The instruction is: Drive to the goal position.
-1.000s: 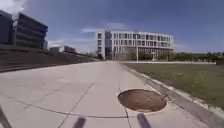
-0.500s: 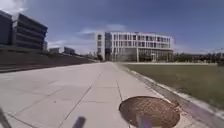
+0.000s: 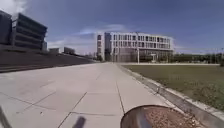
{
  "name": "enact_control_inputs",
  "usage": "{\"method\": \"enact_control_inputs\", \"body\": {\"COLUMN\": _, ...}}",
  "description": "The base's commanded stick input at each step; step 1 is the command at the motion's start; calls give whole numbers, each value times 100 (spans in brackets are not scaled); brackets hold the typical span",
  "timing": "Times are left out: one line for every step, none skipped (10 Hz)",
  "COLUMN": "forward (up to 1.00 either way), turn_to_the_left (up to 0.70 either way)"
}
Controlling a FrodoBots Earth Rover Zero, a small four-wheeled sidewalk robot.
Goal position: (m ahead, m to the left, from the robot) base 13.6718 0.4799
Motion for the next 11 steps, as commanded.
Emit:
{"method": "enact_control_inputs", "body": {"forward": 70, "turn_to_the_left": 0}}
{"method": "enact_control_inputs", "body": {"forward": 70, "turn_to_the_left": 0}}
{"method": "enact_control_inputs", "body": {"forward": 70, "turn_to_the_left": 0}}
{"method": "enact_control_inputs", "body": {"forward": 70, "turn_to_the_left": 0}}
{"method": "enact_control_inputs", "body": {"forward": 70, "turn_to_the_left": 0}}
{"method": "enact_control_inputs", "body": {"forward": 70, "turn_to_the_left": 0}}
{"method": "enact_control_inputs", "body": {"forward": 70, "turn_to_the_left": 0}}
{"method": "enact_control_inputs", "body": {"forward": 70, "turn_to_the_left": 0}}
{"method": "enact_control_inputs", "body": {"forward": 70, "turn_to_the_left": 0}}
{"method": "enact_control_inputs", "body": {"forward": 70, "turn_to_the_left": 0}}
{"method": "enact_control_inputs", "body": {"forward": 70, "turn_to_the_left": 0}}
